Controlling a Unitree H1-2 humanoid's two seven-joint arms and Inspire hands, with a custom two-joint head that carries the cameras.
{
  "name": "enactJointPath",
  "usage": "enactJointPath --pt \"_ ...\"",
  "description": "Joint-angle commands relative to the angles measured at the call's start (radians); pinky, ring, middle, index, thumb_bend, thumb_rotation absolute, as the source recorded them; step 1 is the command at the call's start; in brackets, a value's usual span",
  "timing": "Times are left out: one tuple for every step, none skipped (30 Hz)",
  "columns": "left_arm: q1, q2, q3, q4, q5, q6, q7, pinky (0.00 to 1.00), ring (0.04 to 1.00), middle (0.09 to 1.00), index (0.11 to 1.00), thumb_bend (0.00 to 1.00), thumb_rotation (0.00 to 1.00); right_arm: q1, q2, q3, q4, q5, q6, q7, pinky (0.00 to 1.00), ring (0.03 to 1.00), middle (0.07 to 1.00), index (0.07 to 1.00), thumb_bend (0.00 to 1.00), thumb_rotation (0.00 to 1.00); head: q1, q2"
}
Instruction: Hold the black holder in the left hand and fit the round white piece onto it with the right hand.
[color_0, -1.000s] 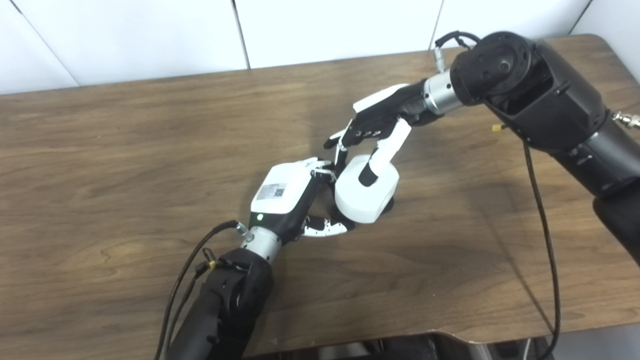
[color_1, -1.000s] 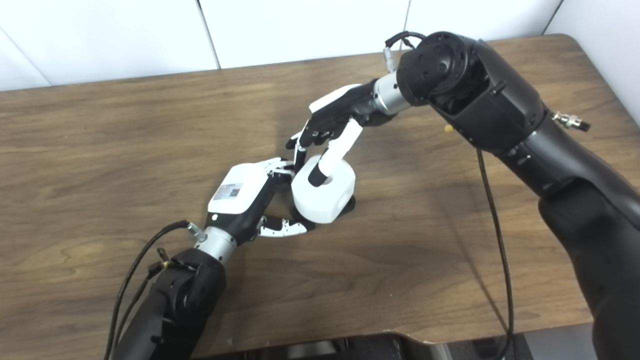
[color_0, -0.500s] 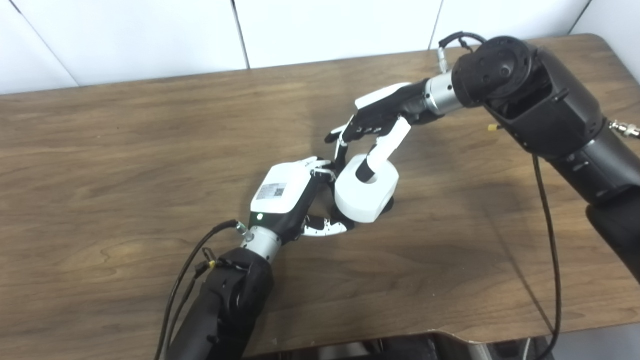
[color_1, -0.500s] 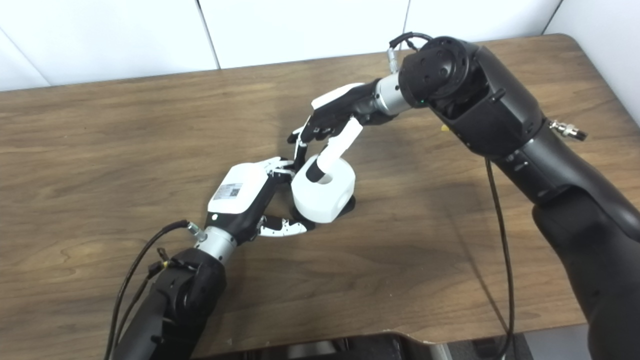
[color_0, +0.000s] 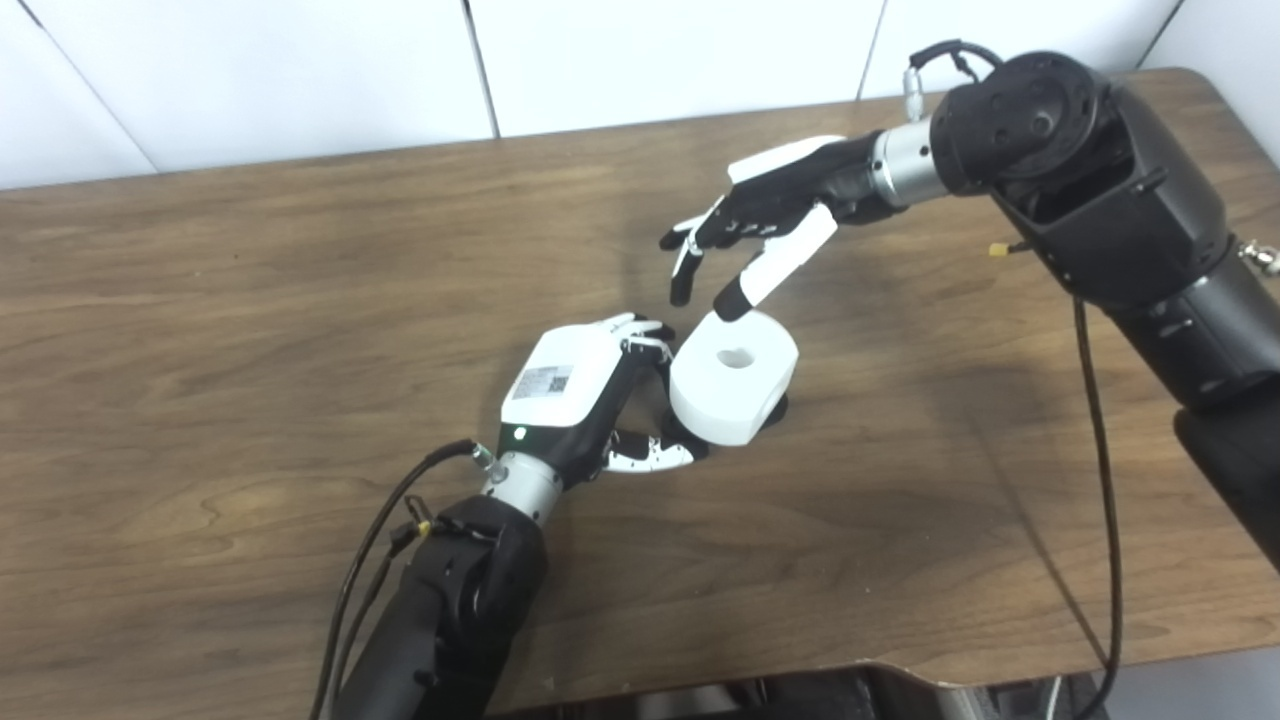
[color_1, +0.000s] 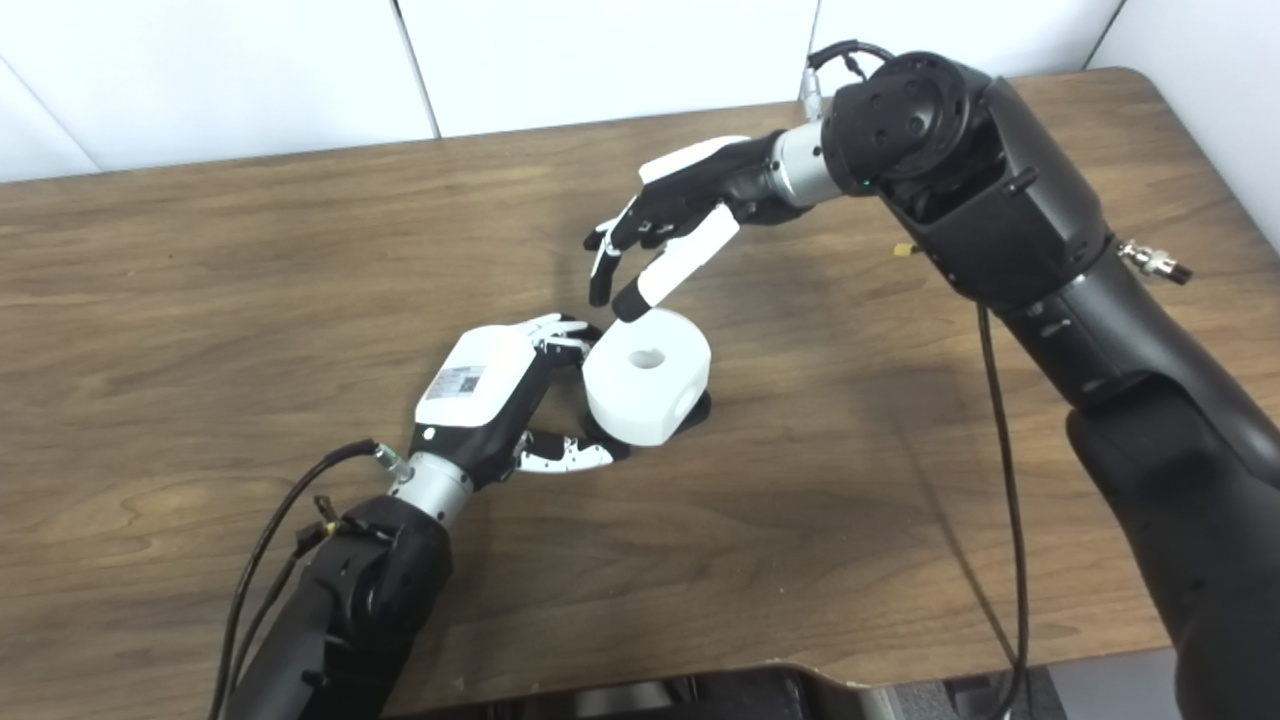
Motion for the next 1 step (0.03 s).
enactJointPath --pt "0.015 0.006 0.002 0.009 -0.009 0.023 -0.039 0.85 0.887 0.82 0.489 0.51 0.05 -0.027 0.008 -0.04 -0.027 -0.008 0.008 0.049 1.0 1.0 1.0 0.78 1.0 0.7 -0.001 0.0"
